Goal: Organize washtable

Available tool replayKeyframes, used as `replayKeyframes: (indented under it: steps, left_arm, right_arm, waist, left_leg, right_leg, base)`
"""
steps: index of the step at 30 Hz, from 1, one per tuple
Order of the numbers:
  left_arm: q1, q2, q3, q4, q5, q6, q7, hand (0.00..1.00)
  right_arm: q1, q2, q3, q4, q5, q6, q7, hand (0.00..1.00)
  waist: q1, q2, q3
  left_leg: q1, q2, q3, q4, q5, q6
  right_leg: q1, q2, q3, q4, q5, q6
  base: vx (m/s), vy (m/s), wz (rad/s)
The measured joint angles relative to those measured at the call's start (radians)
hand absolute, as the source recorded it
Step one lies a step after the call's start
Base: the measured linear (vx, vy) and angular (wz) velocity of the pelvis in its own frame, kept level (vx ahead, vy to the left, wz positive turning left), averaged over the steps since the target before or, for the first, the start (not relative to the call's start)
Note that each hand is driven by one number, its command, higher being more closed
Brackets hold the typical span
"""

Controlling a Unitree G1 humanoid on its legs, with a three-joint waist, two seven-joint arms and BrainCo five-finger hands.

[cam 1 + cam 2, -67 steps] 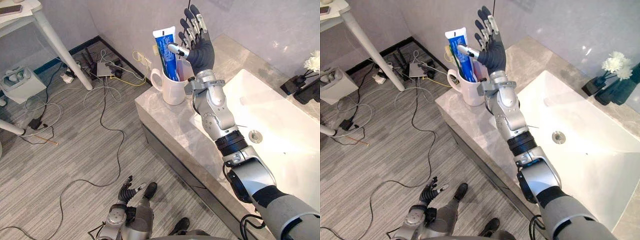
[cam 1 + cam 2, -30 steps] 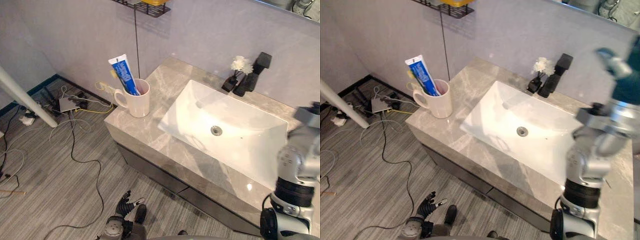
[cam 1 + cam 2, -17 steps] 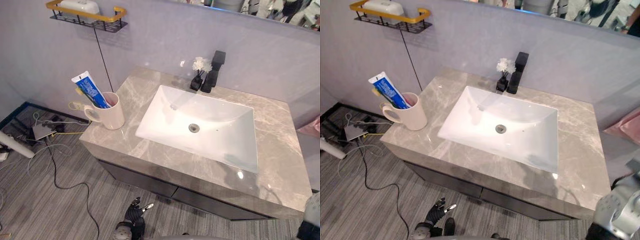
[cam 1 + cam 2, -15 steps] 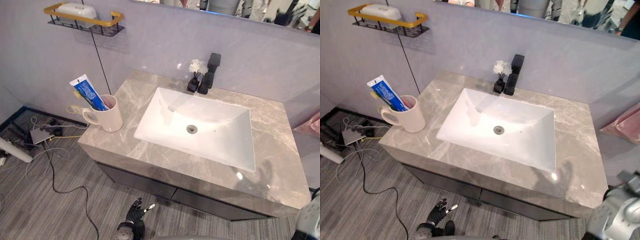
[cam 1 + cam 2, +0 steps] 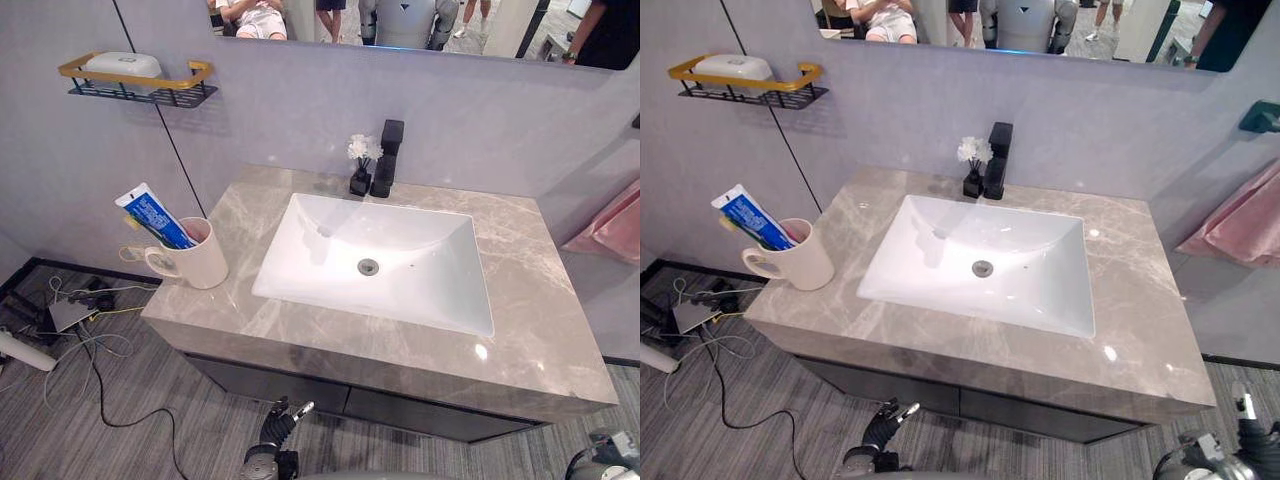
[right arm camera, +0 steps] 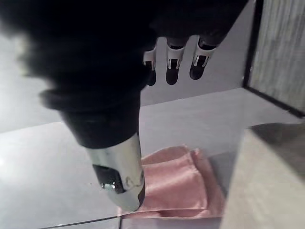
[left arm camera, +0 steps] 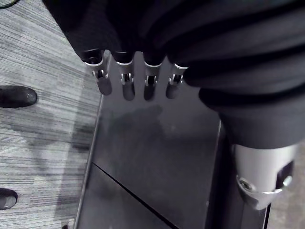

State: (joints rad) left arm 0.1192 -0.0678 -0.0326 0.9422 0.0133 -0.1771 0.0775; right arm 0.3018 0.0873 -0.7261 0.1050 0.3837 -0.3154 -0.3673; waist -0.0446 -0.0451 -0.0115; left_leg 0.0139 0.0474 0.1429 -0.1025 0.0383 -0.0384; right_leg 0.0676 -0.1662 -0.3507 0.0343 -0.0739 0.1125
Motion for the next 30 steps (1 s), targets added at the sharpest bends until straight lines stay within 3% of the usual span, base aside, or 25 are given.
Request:
replayKeyframes:
  steps: [3, 12, 18, 21, 30]
  left_arm:
    - [-0.002, 0.001, -0.006, 0.001, -0.001, 0.006, 0.011, 0.0]
    - [0.0, 0.005, -0.005, 0.012, -0.005, 0.016, 0.016, 0.0]
    - [-0.002, 0.005, -0.005, 0.014, -0.005, 0.016, 0.015, 0.0]
    - [-0.004, 0.012, -0.005, 0.022, -0.005, 0.016, 0.013, 0.0]
    - [-0.036, 0.052, -0.055, 0.073, -0.001, 0.015, -0.011, 0.0]
  right_arm:
    - [-0.002, -0.003, 0.042, 0.109, 0.008, 0.014, 0.01, 0.0]
    - [0.0, -0.01, 0.109, 0.318, 0.01, 0.066, 0.145, 0.0]
    - [-0.002, -0.015, 0.171, 0.469, -0.006, 0.124, 0.184, 0.0]
    - [-0.002, -0.017, 0.196, 0.539, -0.065, 0.14, 0.2, 0.0]
    - [-0.047, -0.026, 0.341, 0.823, -0.103, 0.182, 0.288, 0.0]
  waist:
    - [-0.002, 0.003, 0.0]
    - [0.004, 0.0, 0.019]
    - [0.005, 0.01, 0.036]
    - [0.006, 0.02, 0.042]
    - [0.006, 0.008, 0.058]
  left_leg:
    - [0.018, -0.007, 0.029, 0.0, -0.001, 0.0]
    - [0.039, -0.011, 0.077, -0.001, -0.002, -0.002]
    - [0.044, -0.013, 0.077, -0.001, -0.004, -0.001]
    - [0.053, -0.014, 0.073, -0.001, -0.006, -0.002]
    - [0.052, -0.033, 0.007, -0.001, -0.005, -0.001]
  right_leg:
    - [0.014, -0.01, 0.0, -0.002, -0.006, 0.009]
    - [0.034, -0.014, -0.002, -0.004, -0.011, 0.012]
    - [0.04, -0.012, -0.001, -0.005, -0.011, 0.012]
    - [0.053, -0.01, -0.006, -0.014, -0.011, 0.012]
    - [0.091, -0.011, -0.064, -0.039, -0.013, 0.015]
  base:
    - [0.08, 0.02, 0.0]
    - [0.02, 0.009, 0.0]
    - [0.0, 0.0, 0.0]
    - [0.01, -0.008, 0.04]
    - [0.02, -0.009, 0.19]
